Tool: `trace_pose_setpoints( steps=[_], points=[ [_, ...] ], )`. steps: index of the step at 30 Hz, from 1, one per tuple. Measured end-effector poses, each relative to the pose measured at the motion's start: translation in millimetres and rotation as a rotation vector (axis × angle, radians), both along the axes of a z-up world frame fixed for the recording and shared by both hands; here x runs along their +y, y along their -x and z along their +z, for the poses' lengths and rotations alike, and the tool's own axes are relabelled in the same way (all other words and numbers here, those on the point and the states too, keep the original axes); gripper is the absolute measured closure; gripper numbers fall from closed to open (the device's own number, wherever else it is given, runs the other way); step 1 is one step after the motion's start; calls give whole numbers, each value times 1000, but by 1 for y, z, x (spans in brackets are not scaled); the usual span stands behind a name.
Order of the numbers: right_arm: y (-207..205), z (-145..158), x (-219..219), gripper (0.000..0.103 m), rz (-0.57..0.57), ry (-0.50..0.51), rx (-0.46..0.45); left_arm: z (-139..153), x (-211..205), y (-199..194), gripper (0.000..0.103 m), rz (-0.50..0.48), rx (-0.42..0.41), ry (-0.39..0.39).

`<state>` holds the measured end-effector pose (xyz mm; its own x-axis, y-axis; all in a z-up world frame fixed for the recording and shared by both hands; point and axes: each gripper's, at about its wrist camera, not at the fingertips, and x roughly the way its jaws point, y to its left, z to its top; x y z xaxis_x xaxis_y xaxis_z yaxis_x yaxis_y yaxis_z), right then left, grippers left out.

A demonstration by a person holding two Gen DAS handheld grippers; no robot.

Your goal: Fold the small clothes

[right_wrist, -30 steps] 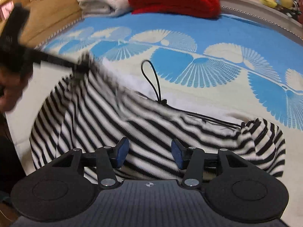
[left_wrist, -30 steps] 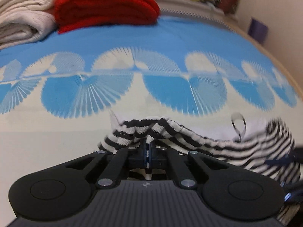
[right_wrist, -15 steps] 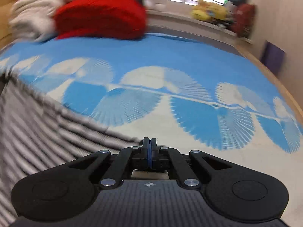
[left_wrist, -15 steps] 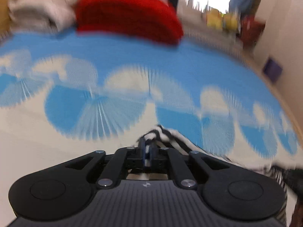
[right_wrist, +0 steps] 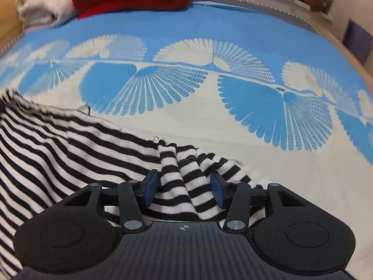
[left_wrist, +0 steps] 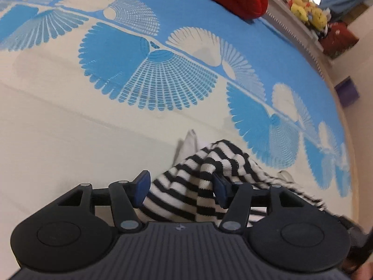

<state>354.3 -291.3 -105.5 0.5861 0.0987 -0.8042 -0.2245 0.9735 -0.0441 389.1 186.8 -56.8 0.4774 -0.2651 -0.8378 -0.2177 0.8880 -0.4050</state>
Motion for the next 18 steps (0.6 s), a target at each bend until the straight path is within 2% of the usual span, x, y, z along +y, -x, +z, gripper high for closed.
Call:
trace_pose_setpoints(
  steps=[1,2,3,4,5,7,10,11,13,16,17,18],
  points=[
    [-1,-1,3,53,-2,11,-6,2,3,0,40,19,-18,72],
    [-2,-2,6,59,-5,23,-12,5,8,1,40,33,-50,164],
    [-3,-2,7,76,-10,36,-19,8,11,4,40,39,-89,258],
    [-3,-2,8,86,-18,49,-27,14,14,5,40,40,-141,332],
    [-5,-1,7,99,-27,50,-33,19,14,6,40,41,-174,332],
    [-6,3,4,100,-62,42,-69,24,13,6,40,50,-182,201],
    [-5,18,-5,100,-128,20,-163,7,7,0,43,33,-37,34],
    [-6,22,-9,100,-141,4,-188,1,4,-1,44,23,-4,15],
    [-8,24,-13,99,-147,-22,-186,-2,-4,-2,44,-26,1,12],
    [-15,10,-12,88,-104,-46,-49,1,-24,-3,44,-114,-22,-22],
    [-14,6,-7,80,-85,-20,-22,0,-30,-3,45,-132,-20,-42],
    [-12,4,-3,77,-61,13,-27,-1,-35,-4,52,-148,-18,-68]
  ],
)
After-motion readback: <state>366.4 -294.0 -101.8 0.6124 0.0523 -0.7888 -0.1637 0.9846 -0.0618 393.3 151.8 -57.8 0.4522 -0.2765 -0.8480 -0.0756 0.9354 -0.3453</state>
